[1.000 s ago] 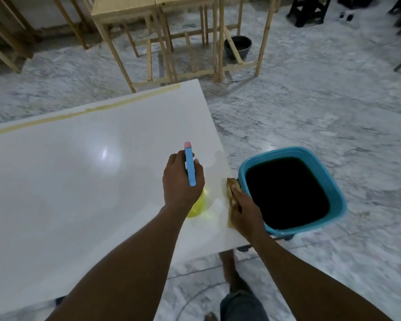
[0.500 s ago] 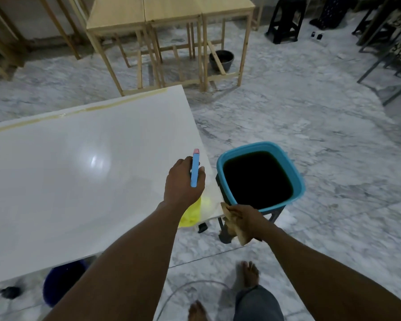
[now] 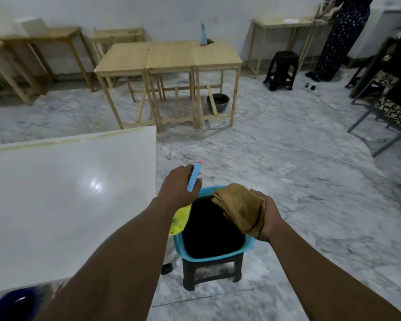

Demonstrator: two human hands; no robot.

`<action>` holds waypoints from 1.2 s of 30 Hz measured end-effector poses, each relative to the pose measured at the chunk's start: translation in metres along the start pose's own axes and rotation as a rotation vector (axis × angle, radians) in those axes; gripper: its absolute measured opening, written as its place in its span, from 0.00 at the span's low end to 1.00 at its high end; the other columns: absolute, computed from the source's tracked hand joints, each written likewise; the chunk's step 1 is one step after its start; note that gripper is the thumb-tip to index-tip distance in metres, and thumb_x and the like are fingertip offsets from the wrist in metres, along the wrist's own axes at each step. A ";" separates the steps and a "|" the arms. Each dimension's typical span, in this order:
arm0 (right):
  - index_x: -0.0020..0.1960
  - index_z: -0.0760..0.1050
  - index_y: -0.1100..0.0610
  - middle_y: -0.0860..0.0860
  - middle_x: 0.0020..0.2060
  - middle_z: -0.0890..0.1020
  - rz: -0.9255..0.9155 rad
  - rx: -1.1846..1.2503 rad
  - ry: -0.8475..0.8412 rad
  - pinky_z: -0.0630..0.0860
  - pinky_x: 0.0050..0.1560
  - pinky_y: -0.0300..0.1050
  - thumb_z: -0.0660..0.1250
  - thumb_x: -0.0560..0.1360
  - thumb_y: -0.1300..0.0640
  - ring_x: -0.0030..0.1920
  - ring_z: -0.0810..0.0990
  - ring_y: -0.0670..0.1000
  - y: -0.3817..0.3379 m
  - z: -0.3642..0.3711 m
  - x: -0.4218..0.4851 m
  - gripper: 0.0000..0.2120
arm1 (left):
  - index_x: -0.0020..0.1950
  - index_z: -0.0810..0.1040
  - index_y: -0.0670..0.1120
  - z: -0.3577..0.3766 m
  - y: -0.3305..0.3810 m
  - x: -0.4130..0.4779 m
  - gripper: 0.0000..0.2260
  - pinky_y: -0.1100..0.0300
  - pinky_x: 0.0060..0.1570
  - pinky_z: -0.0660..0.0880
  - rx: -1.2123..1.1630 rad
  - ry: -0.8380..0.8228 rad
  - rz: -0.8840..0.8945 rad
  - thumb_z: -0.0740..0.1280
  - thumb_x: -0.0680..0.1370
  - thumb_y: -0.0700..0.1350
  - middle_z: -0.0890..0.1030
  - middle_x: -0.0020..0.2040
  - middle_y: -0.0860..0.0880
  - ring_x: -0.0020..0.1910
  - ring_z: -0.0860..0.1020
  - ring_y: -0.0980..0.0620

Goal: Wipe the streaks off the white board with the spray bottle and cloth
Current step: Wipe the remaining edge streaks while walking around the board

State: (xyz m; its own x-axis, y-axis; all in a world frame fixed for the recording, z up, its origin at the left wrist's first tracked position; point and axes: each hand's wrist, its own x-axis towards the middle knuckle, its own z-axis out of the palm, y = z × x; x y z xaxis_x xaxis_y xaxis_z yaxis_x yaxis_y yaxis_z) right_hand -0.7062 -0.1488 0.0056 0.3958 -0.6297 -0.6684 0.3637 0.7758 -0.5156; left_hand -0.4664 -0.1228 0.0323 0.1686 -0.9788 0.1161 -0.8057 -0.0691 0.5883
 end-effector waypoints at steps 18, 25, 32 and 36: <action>0.58 0.82 0.66 0.65 0.56 0.84 -0.111 -0.177 -0.082 0.74 0.65 0.61 0.60 0.79 0.47 0.50 0.85 0.65 -0.327 -0.089 0.094 0.24 | 0.50 0.77 0.39 0.159 0.162 0.238 0.06 0.55 0.38 0.68 -0.078 0.071 -0.069 0.67 0.80 0.43 0.79 0.42 0.41 0.39 0.77 0.42; 0.63 0.79 0.65 0.66 0.60 0.81 -0.037 -0.338 -0.126 0.70 0.70 0.66 0.62 0.77 0.47 0.58 0.80 0.68 -0.411 -0.061 0.200 0.25 | 0.49 0.76 0.41 0.162 0.126 0.329 0.06 0.55 0.36 0.68 -0.056 0.157 -0.204 0.67 0.80 0.44 0.77 0.41 0.42 0.36 0.73 0.45; 0.64 0.78 0.65 0.66 0.59 0.82 0.083 -0.481 -0.213 0.69 0.70 0.66 0.63 0.77 0.47 0.62 0.79 0.68 -0.444 0.008 0.293 0.25 | 0.50 0.79 0.40 0.133 0.086 0.373 0.05 0.48 0.43 0.78 -0.080 0.334 -0.410 0.68 0.79 0.42 0.82 0.42 0.41 0.40 0.80 0.43; 0.50 0.85 0.66 0.65 0.50 0.85 0.138 -0.481 -0.335 0.81 0.53 0.60 0.59 0.79 0.49 0.45 0.86 0.65 -0.452 0.045 0.323 0.23 | 0.48 0.77 0.41 0.121 0.064 0.389 0.06 0.48 0.41 0.76 -0.013 0.340 -0.453 0.68 0.79 0.44 0.81 0.41 0.42 0.39 0.79 0.42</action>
State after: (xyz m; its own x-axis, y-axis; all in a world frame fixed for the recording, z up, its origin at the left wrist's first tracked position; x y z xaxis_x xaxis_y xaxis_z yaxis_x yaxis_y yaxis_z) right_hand -0.7047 -0.7049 0.0473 0.6846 -0.4396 -0.5815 -0.1013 0.7326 -0.6731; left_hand -0.5215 -0.5315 0.0181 0.6707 -0.7350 0.0998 -0.6037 -0.4628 0.6492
